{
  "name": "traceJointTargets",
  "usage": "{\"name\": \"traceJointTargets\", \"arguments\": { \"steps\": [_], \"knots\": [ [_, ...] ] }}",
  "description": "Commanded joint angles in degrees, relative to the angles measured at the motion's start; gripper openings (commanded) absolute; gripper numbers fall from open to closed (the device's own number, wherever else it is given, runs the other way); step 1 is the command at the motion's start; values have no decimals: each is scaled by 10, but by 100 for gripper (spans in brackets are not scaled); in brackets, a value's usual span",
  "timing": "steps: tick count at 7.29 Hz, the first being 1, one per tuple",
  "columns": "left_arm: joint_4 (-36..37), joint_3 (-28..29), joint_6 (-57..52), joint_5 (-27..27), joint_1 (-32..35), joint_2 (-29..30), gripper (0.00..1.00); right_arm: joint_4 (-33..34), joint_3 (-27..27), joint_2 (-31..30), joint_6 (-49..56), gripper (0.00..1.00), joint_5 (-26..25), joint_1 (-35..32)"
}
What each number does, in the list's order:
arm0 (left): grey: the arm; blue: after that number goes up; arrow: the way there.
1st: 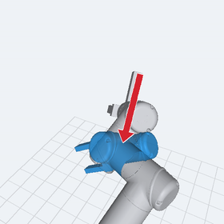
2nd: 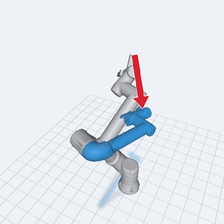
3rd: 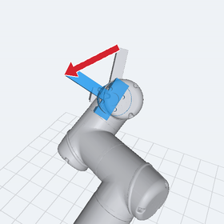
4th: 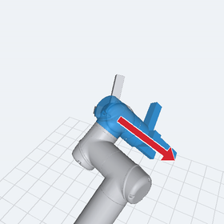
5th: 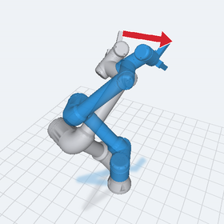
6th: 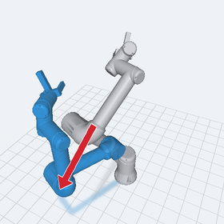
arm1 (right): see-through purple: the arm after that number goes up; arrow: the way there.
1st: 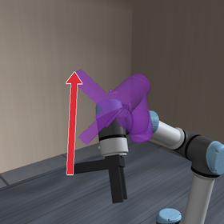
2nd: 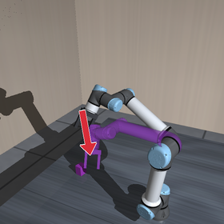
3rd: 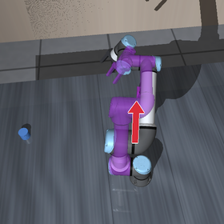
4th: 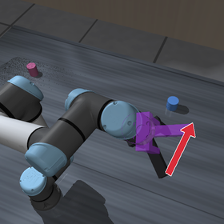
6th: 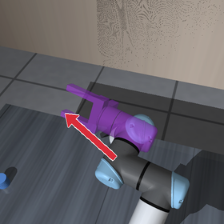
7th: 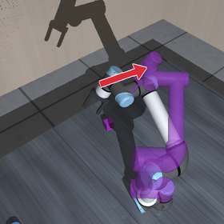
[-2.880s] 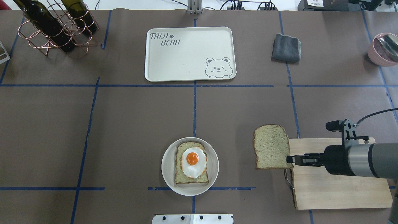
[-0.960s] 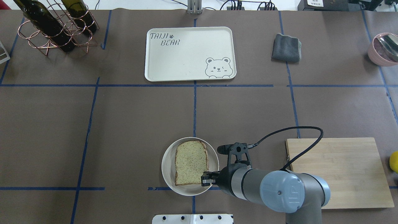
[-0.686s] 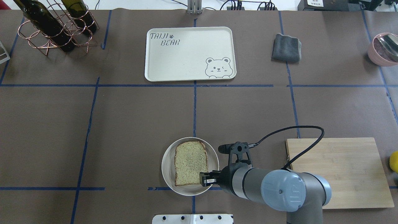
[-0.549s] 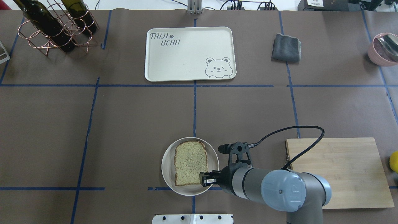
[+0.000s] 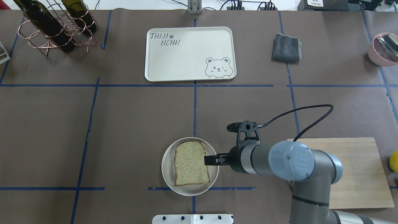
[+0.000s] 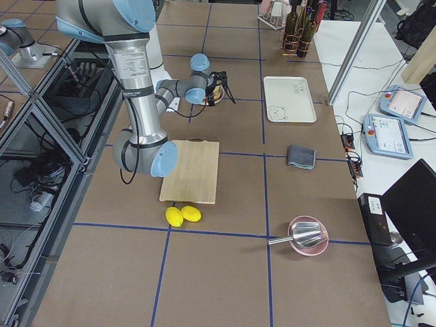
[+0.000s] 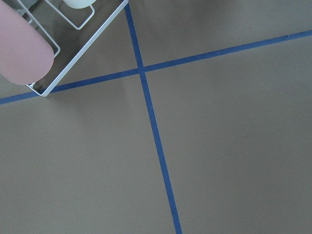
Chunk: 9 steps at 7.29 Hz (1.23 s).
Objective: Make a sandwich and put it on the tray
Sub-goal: 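Open the right gripper and withdraw it away from the plate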
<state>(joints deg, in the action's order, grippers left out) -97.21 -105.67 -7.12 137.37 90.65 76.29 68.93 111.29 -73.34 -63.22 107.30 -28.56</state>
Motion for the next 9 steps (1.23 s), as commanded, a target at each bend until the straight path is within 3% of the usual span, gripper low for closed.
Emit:
{"name": "traceJointTargets", "arguments": {
  "steps": [1, 5, 7, 9],
  "knots": [
    [-1, -1, 0, 0, 0, 0, 100, 75, -1, -28, 183, 100, 107, -134],
    [0, -1, 1, -1, 0, 7, 100, 141, -3, -158, 527, 100, 230, -372],
    [1, -1, 0, 0, 0, 7, 100, 219, -4, -209, 657, 100, 232, -475],
    [1, -1, 1, 0, 0, 7, 100, 255, -6, -259, 712, 100, 230, -565]
  ]
}}
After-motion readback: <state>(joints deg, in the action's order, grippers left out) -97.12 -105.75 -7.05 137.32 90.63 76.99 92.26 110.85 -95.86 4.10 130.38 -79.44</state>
